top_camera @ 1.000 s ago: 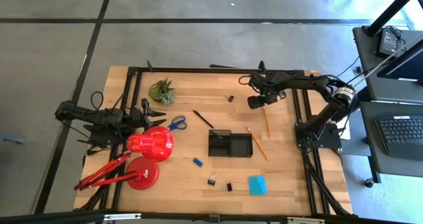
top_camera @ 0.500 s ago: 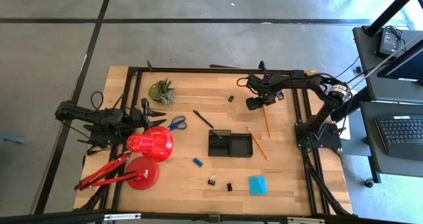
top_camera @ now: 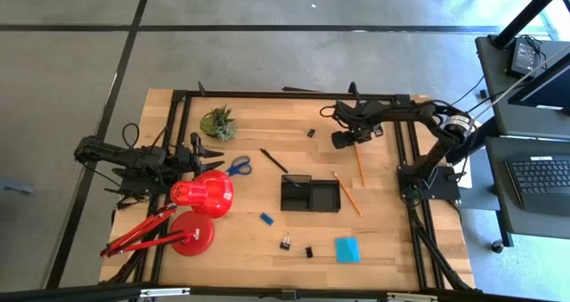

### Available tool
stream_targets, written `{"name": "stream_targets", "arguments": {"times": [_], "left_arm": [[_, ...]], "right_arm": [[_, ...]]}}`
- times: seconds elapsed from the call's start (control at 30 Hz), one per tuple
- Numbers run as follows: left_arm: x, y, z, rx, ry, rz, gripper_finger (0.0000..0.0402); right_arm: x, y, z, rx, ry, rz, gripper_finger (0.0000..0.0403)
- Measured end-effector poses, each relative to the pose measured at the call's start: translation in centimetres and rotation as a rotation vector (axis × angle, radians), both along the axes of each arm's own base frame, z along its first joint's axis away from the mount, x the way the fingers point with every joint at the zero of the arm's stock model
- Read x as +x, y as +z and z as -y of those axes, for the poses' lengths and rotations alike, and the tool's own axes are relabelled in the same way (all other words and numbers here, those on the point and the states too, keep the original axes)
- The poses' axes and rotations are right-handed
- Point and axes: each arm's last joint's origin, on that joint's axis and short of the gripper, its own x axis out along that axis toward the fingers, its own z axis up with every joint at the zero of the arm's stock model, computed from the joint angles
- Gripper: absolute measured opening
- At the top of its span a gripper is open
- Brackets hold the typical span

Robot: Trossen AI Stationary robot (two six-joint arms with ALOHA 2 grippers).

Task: Pick and place office supplies into organizer
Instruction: Put the top orange pencil into the black desk organizer

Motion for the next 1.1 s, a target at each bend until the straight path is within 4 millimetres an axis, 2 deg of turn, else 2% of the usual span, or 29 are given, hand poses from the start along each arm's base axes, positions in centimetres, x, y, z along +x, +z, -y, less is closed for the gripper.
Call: {"name": "stream_targets", "arguments": {"times": [0.67,1.1], "left_arm": [[0.0,0.01,0.0,0.0,0.0,0.0,0.0111],[0.0,0.01,0.0,-0.024,-0.002,0.005,0.0111]], "right_arm": [[0.21,0.02,-0.6,-0.04,-0.008,-0.026,0.014],[0.25,0.0,-0.65,-0.005,-0.005,-0.004,0.014]]}}
